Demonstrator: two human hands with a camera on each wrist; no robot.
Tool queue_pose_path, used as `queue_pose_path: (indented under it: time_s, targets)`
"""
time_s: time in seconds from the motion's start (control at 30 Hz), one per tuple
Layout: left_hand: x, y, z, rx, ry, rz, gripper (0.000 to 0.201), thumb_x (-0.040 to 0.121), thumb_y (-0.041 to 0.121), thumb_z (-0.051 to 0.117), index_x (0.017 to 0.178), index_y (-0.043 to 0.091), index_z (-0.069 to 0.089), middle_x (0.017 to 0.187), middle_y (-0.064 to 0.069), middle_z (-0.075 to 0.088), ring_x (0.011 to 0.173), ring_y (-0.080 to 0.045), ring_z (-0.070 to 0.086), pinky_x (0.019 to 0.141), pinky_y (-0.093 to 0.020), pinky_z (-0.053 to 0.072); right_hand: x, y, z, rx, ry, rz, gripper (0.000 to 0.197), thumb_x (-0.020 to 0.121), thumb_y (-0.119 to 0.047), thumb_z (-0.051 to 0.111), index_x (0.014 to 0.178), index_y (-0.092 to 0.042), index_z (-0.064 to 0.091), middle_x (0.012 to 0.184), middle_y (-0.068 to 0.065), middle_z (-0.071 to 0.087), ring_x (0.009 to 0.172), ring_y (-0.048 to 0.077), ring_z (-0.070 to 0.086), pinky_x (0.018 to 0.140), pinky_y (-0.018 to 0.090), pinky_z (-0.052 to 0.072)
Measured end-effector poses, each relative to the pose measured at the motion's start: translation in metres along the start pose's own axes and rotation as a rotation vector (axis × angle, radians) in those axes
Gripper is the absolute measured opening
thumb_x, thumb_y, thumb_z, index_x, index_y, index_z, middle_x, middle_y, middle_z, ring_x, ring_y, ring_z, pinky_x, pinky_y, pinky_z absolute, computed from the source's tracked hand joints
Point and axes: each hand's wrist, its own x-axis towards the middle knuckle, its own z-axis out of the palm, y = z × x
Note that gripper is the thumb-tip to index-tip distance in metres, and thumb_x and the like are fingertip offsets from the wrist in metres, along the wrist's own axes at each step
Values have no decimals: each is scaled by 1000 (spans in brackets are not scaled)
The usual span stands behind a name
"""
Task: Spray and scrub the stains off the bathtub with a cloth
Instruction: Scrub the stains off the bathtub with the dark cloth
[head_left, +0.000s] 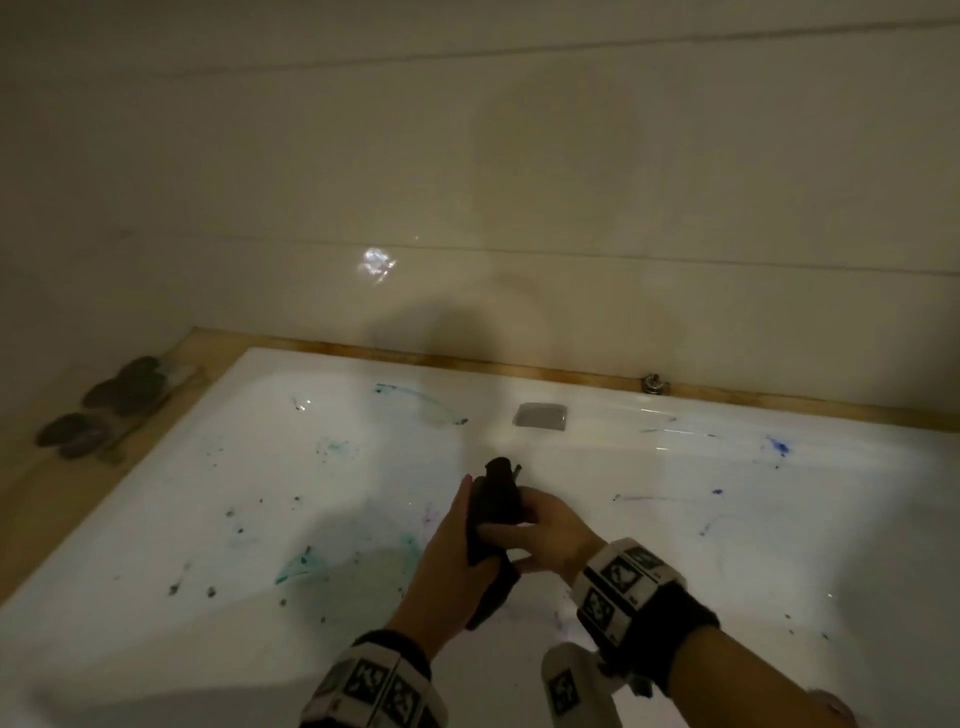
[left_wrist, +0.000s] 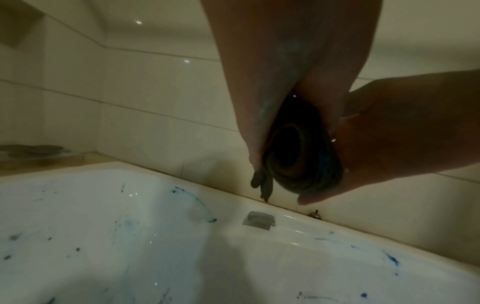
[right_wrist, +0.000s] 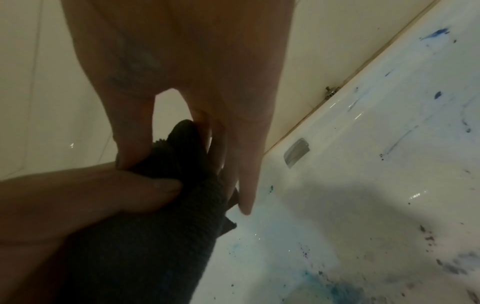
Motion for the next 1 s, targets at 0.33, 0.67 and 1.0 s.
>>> queue_pose_path:
  time_s: [0.33, 0.67, 1.0]
  targets:
    - [-123, 44, -22, -184, 26, 181, 57, 94, 4, 46, 114, 47, 15, 103, 29, 39, 81, 31, 49, 70, 2, 41, -114, -46, 40, -170, -33, -109, 63, 78, -17, 72, 132, -17, 42, 124, 11, 57, 104, 21, 58, 93, 35, 50]
    - [-182, 39, -46, -97, 193, -44, 96, 85, 27, 64, 146, 23, -10, 137, -5, 45, 116, -12, 51, 88, -16, 40, -168, -55, 86, -261, 27, -322, 49, 82, -3, 65, 126, -14, 48, 113, 13, 64, 104, 23, 60, 93, 32, 49]
    - [-168, -9, -161, -307, 223, -68, 105, 75, 14, 75, 149, 20, 2, 146, -11, 36, 131, -28, 41, 107, -46, 37, -135, -96, 167, -106, 154, -391, 45, 79, 13, 60, 116, -11, 53, 105, 16, 65, 95, 24, 61, 90, 41, 50]
